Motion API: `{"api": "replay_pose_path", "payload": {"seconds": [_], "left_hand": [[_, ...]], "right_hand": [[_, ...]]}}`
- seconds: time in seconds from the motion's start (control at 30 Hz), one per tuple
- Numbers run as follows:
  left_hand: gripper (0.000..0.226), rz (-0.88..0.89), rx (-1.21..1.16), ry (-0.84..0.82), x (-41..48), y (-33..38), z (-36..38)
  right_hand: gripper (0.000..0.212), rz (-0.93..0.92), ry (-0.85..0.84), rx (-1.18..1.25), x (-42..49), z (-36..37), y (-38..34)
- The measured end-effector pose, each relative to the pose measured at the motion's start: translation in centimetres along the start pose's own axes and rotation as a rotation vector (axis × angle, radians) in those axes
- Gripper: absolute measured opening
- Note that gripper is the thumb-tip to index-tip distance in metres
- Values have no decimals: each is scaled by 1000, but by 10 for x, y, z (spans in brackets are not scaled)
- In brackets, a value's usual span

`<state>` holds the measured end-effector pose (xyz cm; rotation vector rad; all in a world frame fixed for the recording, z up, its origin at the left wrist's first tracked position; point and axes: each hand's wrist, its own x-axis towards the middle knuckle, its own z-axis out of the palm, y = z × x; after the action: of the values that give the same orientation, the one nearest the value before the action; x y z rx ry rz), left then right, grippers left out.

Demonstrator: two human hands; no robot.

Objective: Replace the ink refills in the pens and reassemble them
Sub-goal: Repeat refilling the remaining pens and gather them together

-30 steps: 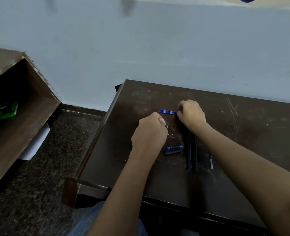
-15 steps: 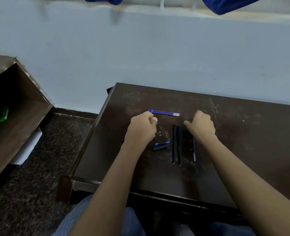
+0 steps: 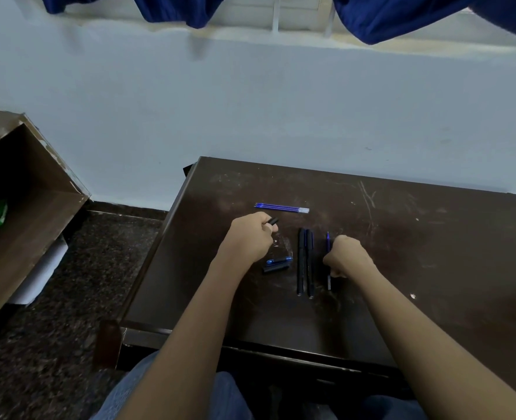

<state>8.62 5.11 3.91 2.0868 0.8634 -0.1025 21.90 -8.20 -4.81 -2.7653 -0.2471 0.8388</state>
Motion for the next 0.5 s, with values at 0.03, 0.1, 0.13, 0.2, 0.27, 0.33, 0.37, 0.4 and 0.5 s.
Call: {"api": "replay_pose_path", "payload": {"seconds": [0.03,0.1,0.13,0.2,0.27,0.33,0.37,0.4,0.5], "left_hand": [[31,16,-12,22,0,-1,0],[32,31,-22,71,1,-2,0],[33,34,-29,86,1,-2,0],[34,30,-56,96,3,-2,-1],[33,17,-86,88,4,-2,-1],[33,21,-111,76,4,-2,-1],[33,27,-126,67,4,-2,-1],[33,33,-139,60,3,-2,-1],[34,39,-138,52,3,0,-1]], "right_hand": [[12,9,-16,16,-1,-2,-1],[7,44,-75,125,-3,-8,-5],[6,64,-109,256,-3,-11,-7],[9,61,-122,603,-5,-23,-14],[16,-7,-57,896,-16,-40,-22],[17,-116,25,1100,-35,-55,-29],[15,-170,62,1183,-47,-59,-30],[12,-221,98,1243,-57,-60,-31],[8,-349,209,1300,-76,-54,-34]]}}
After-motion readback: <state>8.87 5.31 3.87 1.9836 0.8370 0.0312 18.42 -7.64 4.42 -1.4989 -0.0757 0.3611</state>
